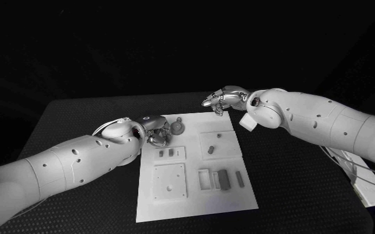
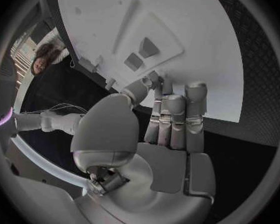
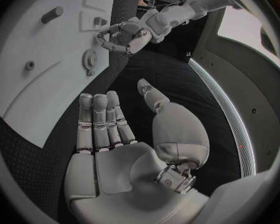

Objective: Assemble the parts on the task board

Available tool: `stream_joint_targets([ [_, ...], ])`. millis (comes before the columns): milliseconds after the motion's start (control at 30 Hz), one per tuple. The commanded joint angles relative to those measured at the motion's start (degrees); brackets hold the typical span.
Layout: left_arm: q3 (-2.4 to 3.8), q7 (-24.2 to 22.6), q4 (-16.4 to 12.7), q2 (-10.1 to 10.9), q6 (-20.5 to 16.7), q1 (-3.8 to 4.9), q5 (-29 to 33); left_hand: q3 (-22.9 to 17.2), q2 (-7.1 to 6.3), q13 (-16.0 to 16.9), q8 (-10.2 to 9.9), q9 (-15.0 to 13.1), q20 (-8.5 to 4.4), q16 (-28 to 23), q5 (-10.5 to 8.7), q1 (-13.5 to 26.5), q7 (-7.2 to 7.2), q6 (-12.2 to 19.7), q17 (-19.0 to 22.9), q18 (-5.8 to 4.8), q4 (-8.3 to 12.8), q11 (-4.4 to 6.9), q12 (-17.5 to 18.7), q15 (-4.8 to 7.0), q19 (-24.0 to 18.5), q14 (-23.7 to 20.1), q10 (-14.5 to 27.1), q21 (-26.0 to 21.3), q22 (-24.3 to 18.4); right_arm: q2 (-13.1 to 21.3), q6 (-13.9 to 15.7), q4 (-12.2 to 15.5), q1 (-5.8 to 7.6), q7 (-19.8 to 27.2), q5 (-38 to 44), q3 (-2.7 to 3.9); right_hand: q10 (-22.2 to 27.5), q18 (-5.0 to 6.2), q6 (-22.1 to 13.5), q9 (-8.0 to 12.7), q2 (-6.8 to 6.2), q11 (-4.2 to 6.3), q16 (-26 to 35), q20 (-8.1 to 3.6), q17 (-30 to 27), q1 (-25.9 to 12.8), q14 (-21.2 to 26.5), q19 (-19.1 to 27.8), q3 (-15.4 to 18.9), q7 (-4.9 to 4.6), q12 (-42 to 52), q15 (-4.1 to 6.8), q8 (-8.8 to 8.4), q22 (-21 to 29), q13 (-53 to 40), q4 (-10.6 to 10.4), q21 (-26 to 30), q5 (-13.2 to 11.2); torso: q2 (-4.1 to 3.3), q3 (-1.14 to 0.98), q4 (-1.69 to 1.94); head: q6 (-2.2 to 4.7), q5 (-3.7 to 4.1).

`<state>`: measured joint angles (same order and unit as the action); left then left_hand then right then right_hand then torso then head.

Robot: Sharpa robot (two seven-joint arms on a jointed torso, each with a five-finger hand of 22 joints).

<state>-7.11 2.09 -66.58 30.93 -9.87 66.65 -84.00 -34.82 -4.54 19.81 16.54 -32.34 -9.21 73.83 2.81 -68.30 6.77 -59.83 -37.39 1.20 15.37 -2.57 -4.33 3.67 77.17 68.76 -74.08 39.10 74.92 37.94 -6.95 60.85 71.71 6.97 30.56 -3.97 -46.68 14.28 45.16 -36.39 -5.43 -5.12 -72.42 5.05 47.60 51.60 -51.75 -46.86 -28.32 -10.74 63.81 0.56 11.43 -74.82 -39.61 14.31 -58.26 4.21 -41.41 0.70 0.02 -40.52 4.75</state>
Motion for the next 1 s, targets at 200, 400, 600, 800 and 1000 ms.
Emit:
stream_joint_targets([
  [200, -0.3, 0.26, -0.08, -0.02, 1.13, -0.45, 0.76, 0.16, -1.28, 0.35, -1.74, 1.09, 0.12, 0.16, 0.14, 0.66, 0.4, 3.09, 0.14, 8.61, 0.08, -0.51, 0.41, -0.29, -0.54, -0.54, 1.17, 0.1, 1.09, -0.01, -0.86, 0.01, -0.04, 0.6, 0.18, 0.02, 0.43, 0.72, 0.0, 0.08, 0.62, 0.03, -0.29, -0.03, -0.08, -0.1, 0.37, -0.41, 0.06, -0.57, 0.35, 0.19, -0.1, 0.0, 0.06, 0.09, 0.32, -0.33, -0.02, 0.0, 0.01, -0.19, -0.1],
  [400, -0.3, 0.5, -0.06, 0.0, 1.14, -0.45, 0.82, 0.36, -2.0, 0.64, -3.47, 2.0, 0.29, 0.14, 0.14, 0.69, 0.49, 6.49, 0.22, 8.71, 0.21, -0.66, 0.36, -0.44, -0.65, -0.78, 1.66, 0.04, 1.07, -0.03, -0.94, -0.03, -0.04, 0.62, 0.18, 0.02, 0.43, 0.72, 0.0, 0.08, 0.61, 0.03, -0.28, -0.03, -0.08, -0.1, 0.37, -0.41, 0.06, -0.57, 0.35, 0.19, -0.1, 0.0, 0.06, 0.09, 0.32, -0.33, -0.02, -0.01, 0.01, -0.18, -0.02],
  [600, -0.3, 0.48, -0.08, 0.04, 1.09, -0.45, 0.83, 0.42, -2.12, 0.97, -4.04, 2.43, 0.33, 0.21, 0.13, 0.58, 0.4, 7.88, 0.28, 8.8, 0.19, -0.64, 0.24, -0.43, -0.63, -0.81, 1.68, 0.05, 1.07, -0.05, -1.0, -0.07, -0.05, 0.61, 0.18, 0.02, 0.44, 0.72, 0.0, 0.08, 0.62, 0.04, -0.28, -0.03, -0.09, -0.1, 0.38, -0.4, 0.05, -0.57, 0.35, 0.19, -0.1, 0.0, 0.06, 0.09, 0.32, -0.32, -0.01, -0.03, -0.01, -0.22, -0.13],
  [800, -0.3, 0.53, -0.06, 0.02, 0.77, -0.46, 1.03, 0.45, -2.17, 1.18, -4.39, 2.68, 0.33, 0.25, 0.13, 0.53, 0.32, 8.78, 0.33, 8.82, 0.16, -0.61, 0.19, -0.4, -0.61, -0.79, 1.66, 0.05, 1.07, -0.09, -1.05, -0.06, -0.05, 0.62, 0.17, 0.02, 0.44, 0.72, 0.0, 0.08, 0.63, 0.04, -0.28, -0.03, -0.09, -0.09, 0.38, -0.4, 0.05, -0.57, 0.36, 0.19, -0.1, 0.0, 0.07, 0.09, 0.33, -0.32, -0.01, -0.02, -0.02, -0.23, -0.06],
  [1000, -0.29, 0.6, -0.01, -0.03, 0.51, -0.46, 1.29, 0.53, -2.29, 1.5, -4.84, 2.99, 0.32, 0.31, 0.13, 0.47, 0.08, 10.07, 0.39, 8.83, 0.12, -0.57, 0.13, -0.36, -0.59, -0.77, 1.6, 0.05, 1.07, -0.1, -1.07, -0.11, -0.07, 0.63, 0.17, 0.02, 0.44, 0.72, 0.0, 0.08, 0.63, 0.04, -0.28, -0.03, -0.09, -0.09, 0.38, -0.4, 0.05, -0.57, 0.36, 0.19, -0.1, 0.0, 0.07, 0.1, 0.33, -0.32, 0.0, 0.0, -0.02, -0.19, -0.06],
])
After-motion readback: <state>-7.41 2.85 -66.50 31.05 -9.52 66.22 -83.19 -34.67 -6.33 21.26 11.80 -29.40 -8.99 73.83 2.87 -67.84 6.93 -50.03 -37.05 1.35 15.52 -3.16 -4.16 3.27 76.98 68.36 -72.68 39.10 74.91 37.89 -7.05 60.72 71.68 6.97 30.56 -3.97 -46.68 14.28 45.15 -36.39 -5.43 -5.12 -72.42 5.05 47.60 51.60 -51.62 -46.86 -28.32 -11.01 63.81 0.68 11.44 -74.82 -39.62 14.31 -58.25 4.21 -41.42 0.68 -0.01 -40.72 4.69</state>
